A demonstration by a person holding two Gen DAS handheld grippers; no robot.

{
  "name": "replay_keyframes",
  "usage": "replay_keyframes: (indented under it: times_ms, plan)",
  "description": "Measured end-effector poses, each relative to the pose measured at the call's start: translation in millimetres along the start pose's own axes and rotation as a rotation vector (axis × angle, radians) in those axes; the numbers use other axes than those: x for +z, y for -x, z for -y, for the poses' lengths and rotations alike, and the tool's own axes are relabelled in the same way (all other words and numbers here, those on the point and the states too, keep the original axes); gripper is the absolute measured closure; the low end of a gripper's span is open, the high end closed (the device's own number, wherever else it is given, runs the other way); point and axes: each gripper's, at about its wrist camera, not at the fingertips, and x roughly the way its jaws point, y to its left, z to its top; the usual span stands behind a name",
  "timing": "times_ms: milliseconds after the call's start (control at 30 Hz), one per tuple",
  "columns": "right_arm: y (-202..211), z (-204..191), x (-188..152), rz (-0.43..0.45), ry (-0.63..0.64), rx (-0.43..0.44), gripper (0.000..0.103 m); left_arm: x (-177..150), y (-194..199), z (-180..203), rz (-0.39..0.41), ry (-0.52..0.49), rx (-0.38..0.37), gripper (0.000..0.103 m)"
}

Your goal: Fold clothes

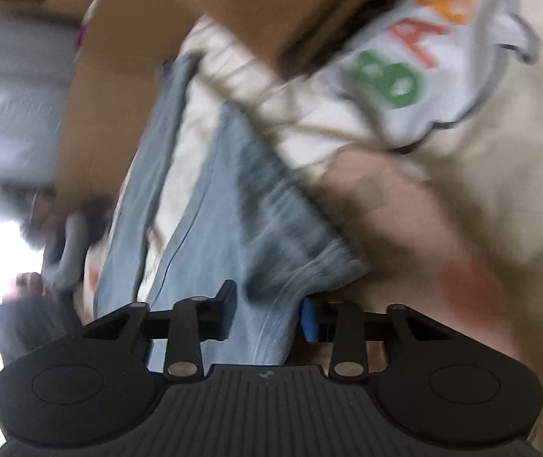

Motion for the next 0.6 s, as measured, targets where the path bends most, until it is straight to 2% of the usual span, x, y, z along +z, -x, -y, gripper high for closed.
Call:
replay_keyframes:
  times_ms: [133,300,467,533,567,600]
  plan:
    - [14.0,15.1,2.3,0.071,-0.098,0.015,0.066,-1.7,-1.1,-1.0,-0.003,-0.003,0.005,0.016]
    - [28.9,15.4,4.2,0.106,-0.129,0.109,0.066,-3.7,-2.7,-1.6,-0.016,0.000,0.007,0.016]
    - [16.2,11.8,8.1,0.053,-0.062,0.050,0.066,-3.9,-5.3,1.7,-0.021,-0.001,0.002,0.016]
    - [6.2,10.0,8.2,0.028,-0.017,0.000,0.066,-3.2,-5.5,3.4,-0.018,0.006,-0.006,0.016]
    - [1.5,8.3,8.8,0.013,0.009,-0.030,0.069,-2.7,-5.9,3.5,-0.016,0.014,-0.011,0.016]
    - [-1.2,6.0,9.1,0.002,0.029,-0.049,0.076,-2.3,-6.6,3.0,-0.014,0.026,-0.014,0.016]
